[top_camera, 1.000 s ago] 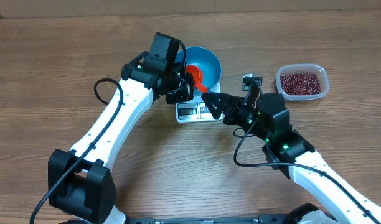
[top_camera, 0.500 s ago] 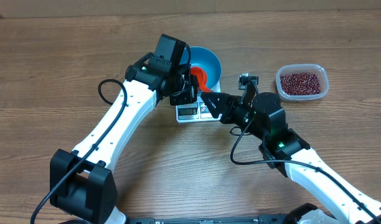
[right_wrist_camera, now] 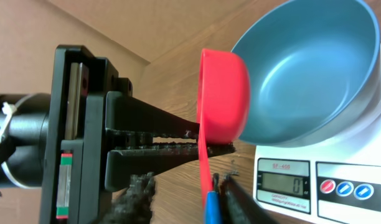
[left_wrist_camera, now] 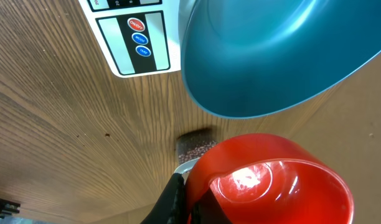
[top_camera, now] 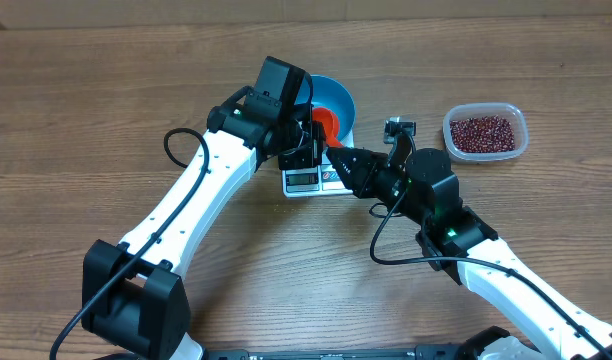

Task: Scoop item into bowl and weigh 150g on scale
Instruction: 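Close the right gripper on the blue handle of the scoop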

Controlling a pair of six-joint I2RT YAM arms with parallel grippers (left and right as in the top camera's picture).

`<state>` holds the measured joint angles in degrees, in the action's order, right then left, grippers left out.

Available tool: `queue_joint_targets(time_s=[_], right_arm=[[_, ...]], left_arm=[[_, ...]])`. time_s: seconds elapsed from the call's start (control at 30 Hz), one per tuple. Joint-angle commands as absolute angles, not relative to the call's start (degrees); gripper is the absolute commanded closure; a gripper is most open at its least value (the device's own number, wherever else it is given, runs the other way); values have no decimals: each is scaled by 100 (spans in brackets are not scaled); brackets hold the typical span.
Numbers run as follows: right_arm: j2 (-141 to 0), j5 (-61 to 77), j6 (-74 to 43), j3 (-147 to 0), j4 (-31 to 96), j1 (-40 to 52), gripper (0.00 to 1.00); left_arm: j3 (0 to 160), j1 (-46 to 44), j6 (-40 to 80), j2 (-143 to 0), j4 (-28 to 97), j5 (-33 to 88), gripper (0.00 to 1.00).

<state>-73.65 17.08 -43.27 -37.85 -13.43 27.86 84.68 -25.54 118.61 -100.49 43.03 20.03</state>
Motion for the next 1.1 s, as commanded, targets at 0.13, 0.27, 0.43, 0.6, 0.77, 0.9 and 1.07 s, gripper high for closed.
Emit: queue_joint_targets(time_s=[0.13,0.27,0.43,0.6,0.77,0.9,1.07], right_arm=[[-7376,1605,-4296,-3896,-1358,2808,77],[-7376,1608,-4298,-3896,-1358,2808,77],[-7376,1544,-4298,-3896,-1339,2808,81],[-7376,1540,-4298,-3896,-1343,2808,83],[-7376,1498,-4298,-3896,-1343,2808,84],[-7376,1498,-4296,-3896,-1343,2808,89],[-7376,1494,-4298,-3896,-1343,2805,91]], left_arm=[[8536,-2609,11939,-9845,4300,2062,96],[8536,-2609,11942,-9845,4296,2060,96],[8536,-2609,11942,-9845,4281,2062,96],[8534,-2641,11939,-9848,4287,2060,96],[8534,-2703,11939,-9850,4305,2036,96],[8534,-2703,11939,-9850,4316,2036,96],[8534,-2703,11939,-9850,4331,2036,96]])
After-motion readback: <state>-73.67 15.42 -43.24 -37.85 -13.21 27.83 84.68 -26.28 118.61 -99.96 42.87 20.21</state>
